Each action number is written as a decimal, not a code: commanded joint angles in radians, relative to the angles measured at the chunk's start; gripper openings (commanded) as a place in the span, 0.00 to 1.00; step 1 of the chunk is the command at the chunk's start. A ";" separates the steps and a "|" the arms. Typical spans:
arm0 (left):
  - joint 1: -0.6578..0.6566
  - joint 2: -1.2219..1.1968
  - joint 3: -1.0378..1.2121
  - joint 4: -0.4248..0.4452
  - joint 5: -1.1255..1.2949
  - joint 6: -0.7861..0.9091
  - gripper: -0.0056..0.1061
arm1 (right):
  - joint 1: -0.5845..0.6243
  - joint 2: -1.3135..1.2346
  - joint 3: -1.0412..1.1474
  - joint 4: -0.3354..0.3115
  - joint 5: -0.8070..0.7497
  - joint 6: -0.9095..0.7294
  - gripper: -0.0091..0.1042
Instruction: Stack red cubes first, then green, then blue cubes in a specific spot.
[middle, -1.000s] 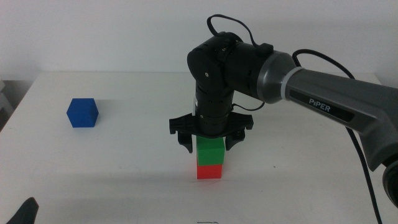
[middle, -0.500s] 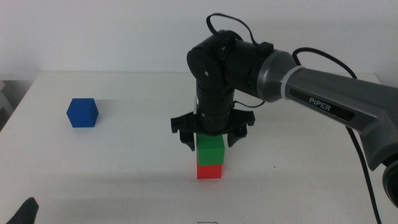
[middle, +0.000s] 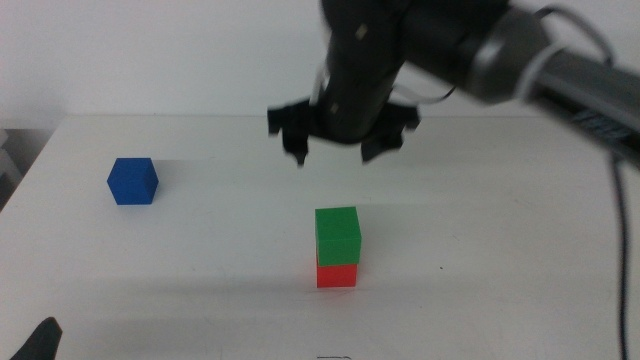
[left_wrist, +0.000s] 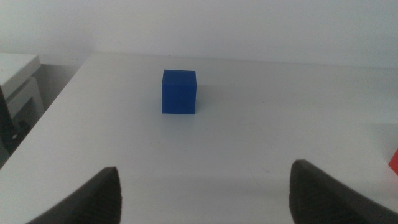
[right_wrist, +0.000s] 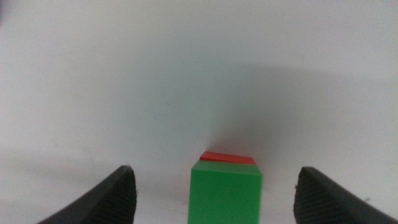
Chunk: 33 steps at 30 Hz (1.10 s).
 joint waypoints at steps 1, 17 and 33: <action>-0.001 -0.021 -0.004 -0.003 -0.073 -0.013 0.86 | -0.015 -0.128 -0.036 -0.041 0.064 -0.061 0.65; -0.001 -0.021 -0.004 -0.003 -0.073 -0.013 0.86 | -0.353 -0.930 0.508 0.095 -0.124 -0.539 0.62; -0.001 -0.021 -0.004 -0.003 -0.073 -0.013 0.86 | -0.308 -1.470 1.012 0.425 -0.315 -0.982 0.53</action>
